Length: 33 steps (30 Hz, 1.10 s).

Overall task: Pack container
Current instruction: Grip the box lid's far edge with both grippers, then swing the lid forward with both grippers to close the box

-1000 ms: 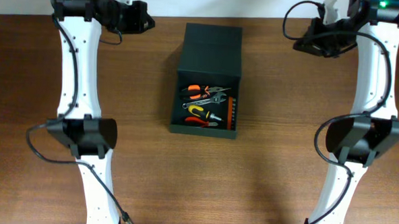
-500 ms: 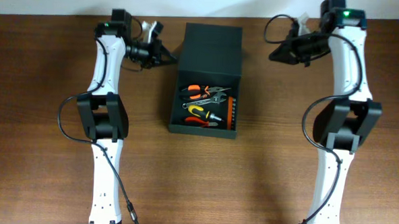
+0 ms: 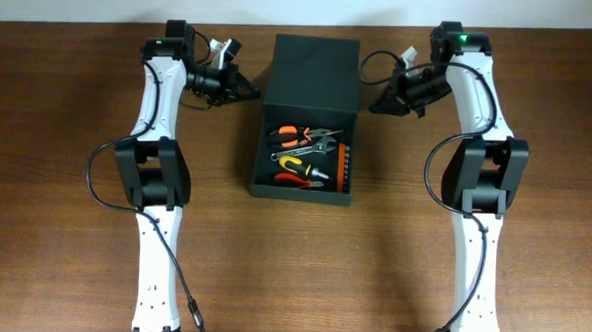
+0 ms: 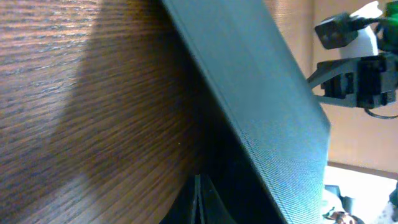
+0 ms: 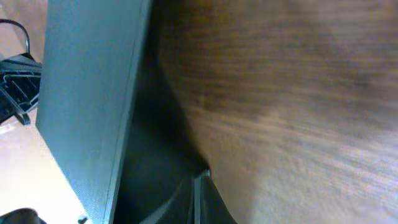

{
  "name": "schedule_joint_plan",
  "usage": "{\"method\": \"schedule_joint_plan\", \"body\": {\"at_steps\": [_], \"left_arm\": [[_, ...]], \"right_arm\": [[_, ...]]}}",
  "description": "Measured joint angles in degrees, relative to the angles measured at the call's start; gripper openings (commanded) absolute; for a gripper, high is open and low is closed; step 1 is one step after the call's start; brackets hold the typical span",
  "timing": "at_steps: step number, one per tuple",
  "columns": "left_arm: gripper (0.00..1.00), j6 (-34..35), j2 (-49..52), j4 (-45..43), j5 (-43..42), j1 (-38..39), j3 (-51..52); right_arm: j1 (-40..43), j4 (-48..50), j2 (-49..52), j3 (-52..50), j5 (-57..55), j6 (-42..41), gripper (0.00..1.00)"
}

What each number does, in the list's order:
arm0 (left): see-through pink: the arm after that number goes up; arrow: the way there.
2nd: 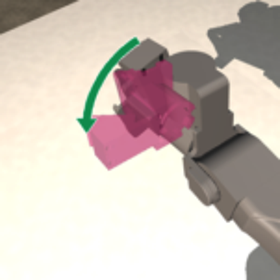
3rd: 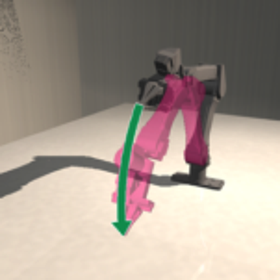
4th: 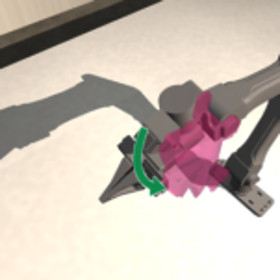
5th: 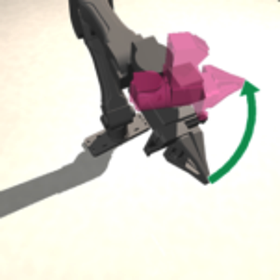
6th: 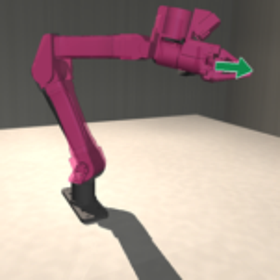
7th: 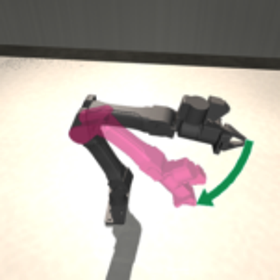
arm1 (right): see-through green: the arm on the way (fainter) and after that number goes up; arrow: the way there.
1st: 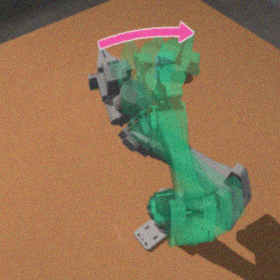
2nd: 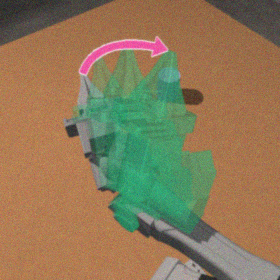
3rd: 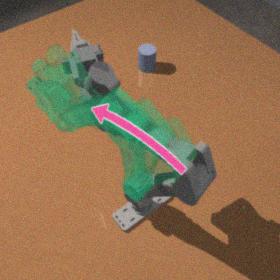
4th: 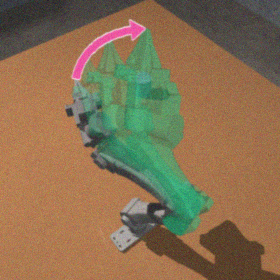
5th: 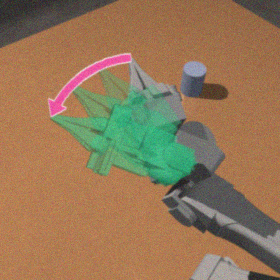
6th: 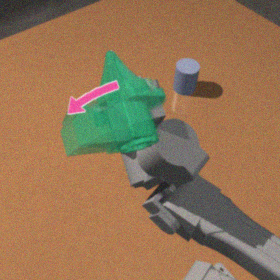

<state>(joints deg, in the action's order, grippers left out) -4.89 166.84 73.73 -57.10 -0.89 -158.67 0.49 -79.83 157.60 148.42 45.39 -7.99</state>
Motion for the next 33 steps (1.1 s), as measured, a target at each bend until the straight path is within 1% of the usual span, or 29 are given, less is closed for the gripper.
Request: {"method": "schedule_joint_plan", "body": {"at_steps": [9,17,21,28,33], "left_arm": [[0.02,1.64,0.0,0.57,2.84,1.16,0.0],[0.02,2.97,0.0,0.5,2.89,2.54,0.0],[0.02,3.32,0.0,-0.85,0.81,2.8,0.0],[0.02,4.55,0.0,-5.86,-5.81,1.49,0.0],[0.02,5.2,0.0,-5.79,-8.83,0.72,-0.15]], "right_arm": [[-2.05,3.63,0.02,-0.09,0.15,0.0,0.04],[-2.84,11.67,0.09,-0.28,4.72,-0.22,0.04],[-2.58,14.14,0.09,-0.31,8.02,-0.39,0.04],[-2.25,15.63,0.09,-0.33,13.22,-0.59,0.04],[-2.29,15.65,0.09,-0.33,15.37,-0.55,0.04]]}}
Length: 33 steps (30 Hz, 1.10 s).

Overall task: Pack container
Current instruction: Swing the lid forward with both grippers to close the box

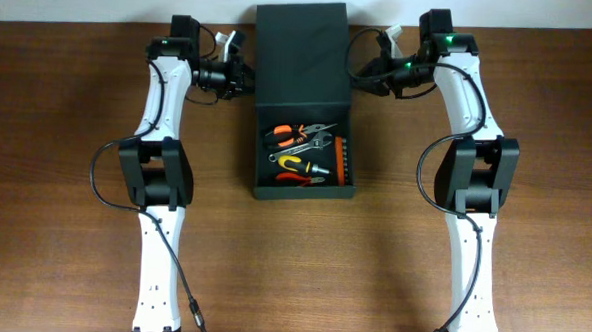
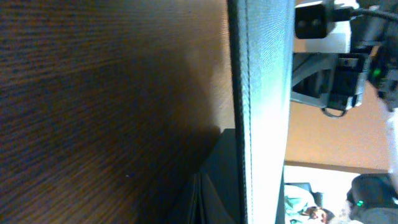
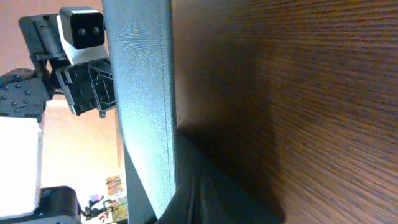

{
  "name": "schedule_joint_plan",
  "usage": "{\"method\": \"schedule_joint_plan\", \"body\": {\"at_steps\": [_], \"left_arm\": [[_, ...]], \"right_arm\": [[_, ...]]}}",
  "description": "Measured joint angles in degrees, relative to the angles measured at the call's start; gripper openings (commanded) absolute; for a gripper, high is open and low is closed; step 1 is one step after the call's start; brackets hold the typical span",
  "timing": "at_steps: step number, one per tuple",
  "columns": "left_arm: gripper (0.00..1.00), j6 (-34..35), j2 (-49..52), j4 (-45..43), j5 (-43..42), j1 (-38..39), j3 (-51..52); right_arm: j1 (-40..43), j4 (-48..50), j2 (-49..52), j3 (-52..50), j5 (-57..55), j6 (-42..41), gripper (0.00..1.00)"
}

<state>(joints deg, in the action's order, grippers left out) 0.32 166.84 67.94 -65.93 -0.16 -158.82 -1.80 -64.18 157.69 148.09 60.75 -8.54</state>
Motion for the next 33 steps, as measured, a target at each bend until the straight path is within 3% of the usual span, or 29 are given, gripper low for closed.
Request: {"method": "schedule_joint_plan", "body": {"at_steps": [5,15,24,33], "left_arm": [[0.02,0.26,0.0,0.98,-0.57,-0.26,-2.23],[0.02,0.42,-3.78,5.03,6.03,-0.31,-6.73],[0.02,0.15,-11.69,11.67,6.34,-0.17,-7.87],[0.02,-3.15,-13.6,22.86,8.31,0.13,-8.0]], "right_arm": [[-0.07,0.02,0.0,0.0,1.18,-0.07,0.04],[-0.46,-0.02,-0.66,1.68,2.03,1.11,0.04],[-1.09,-0.28,-8.02,2.99,2.8,2.34,0.04],[-1.14,-11.41,-15.02,3.54,-0.98,8.37,0.04]]}}
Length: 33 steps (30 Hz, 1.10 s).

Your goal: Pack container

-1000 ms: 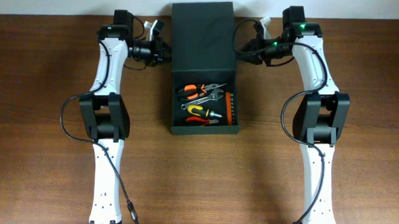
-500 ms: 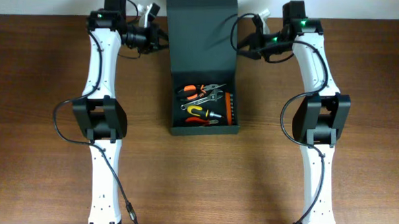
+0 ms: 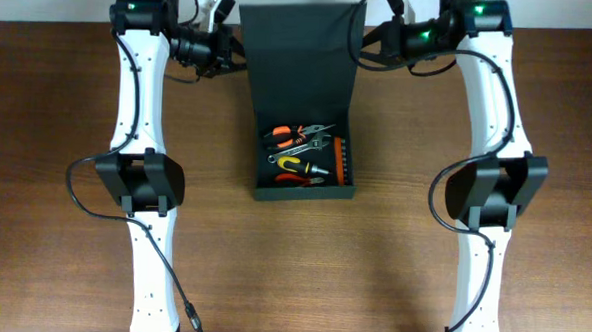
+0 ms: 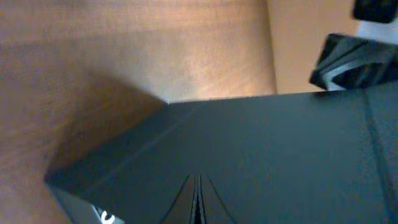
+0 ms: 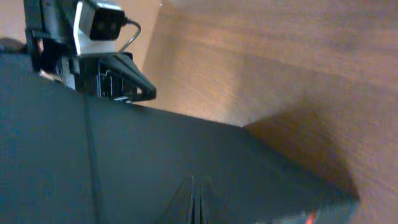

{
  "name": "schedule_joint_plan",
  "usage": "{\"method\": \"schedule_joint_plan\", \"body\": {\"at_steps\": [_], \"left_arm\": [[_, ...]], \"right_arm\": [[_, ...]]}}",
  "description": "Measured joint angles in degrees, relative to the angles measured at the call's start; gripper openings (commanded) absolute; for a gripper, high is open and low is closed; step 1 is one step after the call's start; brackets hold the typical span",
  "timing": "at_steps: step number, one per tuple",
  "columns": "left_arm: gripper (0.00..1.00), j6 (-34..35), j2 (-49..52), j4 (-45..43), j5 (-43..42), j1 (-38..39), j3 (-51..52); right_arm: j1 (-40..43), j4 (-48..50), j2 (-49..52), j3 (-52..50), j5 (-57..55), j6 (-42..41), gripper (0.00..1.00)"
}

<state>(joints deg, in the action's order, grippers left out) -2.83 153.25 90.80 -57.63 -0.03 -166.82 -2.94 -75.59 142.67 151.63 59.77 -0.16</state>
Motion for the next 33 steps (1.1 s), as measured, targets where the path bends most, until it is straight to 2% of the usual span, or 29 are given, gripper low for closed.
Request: {"method": "schedule_joint_plan", "body": {"at_steps": [5,12,23,33], "left_arm": [[0.02,-2.27,-0.42,5.44,1.88,0.72,0.0],[0.02,-3.45,-3.56,5.7,5.55,3.08,0.0],[0.02,-3.43,-9.22,5.7,15.98,4.68,0.0],[0.03,-4.33,-14.32,5.57,28.98,4.96,-0.02]], "right_arm": [[-0.63,-7.78,-2.38,0.0,-5.18,5.03,0.04],[-2.86,-13.79,-3.63,0.0,-11.76,9.68,0.04],[-5.11,-17.03,-8.46,0.0,-23.21,11.15,0.04],[-10.29,-21.38,-14.27,0.11,-34.53,9.92,0.04]]}}
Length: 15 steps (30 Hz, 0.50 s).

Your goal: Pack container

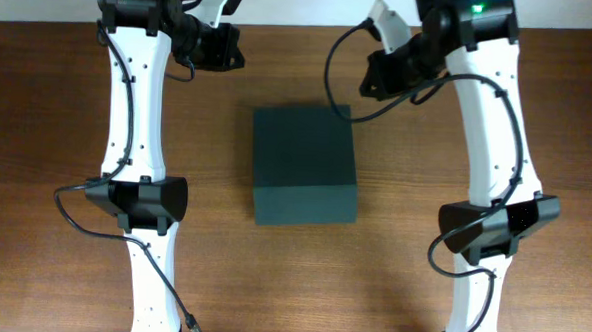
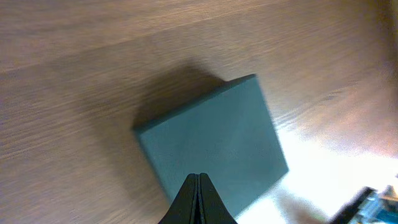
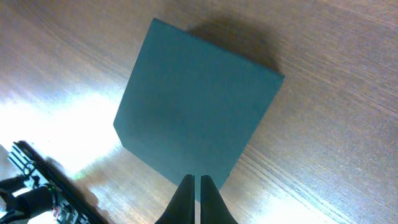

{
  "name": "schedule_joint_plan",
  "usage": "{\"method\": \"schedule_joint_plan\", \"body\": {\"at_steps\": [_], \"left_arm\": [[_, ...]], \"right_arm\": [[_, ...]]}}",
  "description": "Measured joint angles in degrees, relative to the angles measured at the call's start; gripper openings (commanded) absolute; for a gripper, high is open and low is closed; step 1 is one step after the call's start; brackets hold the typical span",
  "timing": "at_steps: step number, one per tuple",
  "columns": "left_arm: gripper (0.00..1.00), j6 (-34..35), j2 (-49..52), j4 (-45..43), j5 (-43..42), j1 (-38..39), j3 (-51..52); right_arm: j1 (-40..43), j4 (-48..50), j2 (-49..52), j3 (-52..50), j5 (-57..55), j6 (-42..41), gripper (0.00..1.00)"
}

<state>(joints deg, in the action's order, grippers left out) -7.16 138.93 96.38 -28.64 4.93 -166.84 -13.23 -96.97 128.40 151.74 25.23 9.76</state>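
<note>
The black container (image 1: 304,166) sits shut in the middle of the wooden table, its lid flat on top. It also shows from above as a dark box (image 2: 211,140) in the left wrist view and as a box (image 3: 196,121) in the right wrist view. The tools inside are hidden. My left gripper (image 1: 226,51) hangs high, behind and left of the box, shut on nothing, its fingertips (image 2: 199,179) pressed together. My right gripper (image 1: 373,77) hangs high behind and right of it, its fingers (image 3: 188,186) close together with nothing between them.
Bare wooden table (image 1: 55,176) surrounds the box on all sides. Both arms' white links rise along the left and right of the overhead view. A pale wall edge runs along the table's far side.
The lid, then leaning forward over the open box with both grippers at its sides, now lies flat on the box. The tools are covered. Both grippers now hang apart from the box, higher up.
First the lid lay open behind the box with a gripper at each side edge and tools visible inside. Then the lid stood upright between the grippers. Then it leaned forward over the tools. Now the box is closed and both grippers are clear of it.
</note>
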Motion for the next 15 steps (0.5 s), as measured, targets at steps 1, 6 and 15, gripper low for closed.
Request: {"method": "schedule_joint_plan", "body": {"at_steps": [1,6,15], "left_arm": [[0.03,-0.59,0.0,-0.15,0.81,0.0,0.0],[0.09,-3.56,0.02,-2.95,3.43,0.0,0.0],[0.25,-5.38,0.02,-6.6,6.73,0.0,0.0]], "right_arm": [[-0.81,0.0,0.0,0.0,-0.61,-0.22,0.04],[-6.38,0.0,0.02,0.0,-3.54,-1.99,0.05],[-15.54,0.0,0.02,-0.13,-9.97,-5.44,0.08]]}}
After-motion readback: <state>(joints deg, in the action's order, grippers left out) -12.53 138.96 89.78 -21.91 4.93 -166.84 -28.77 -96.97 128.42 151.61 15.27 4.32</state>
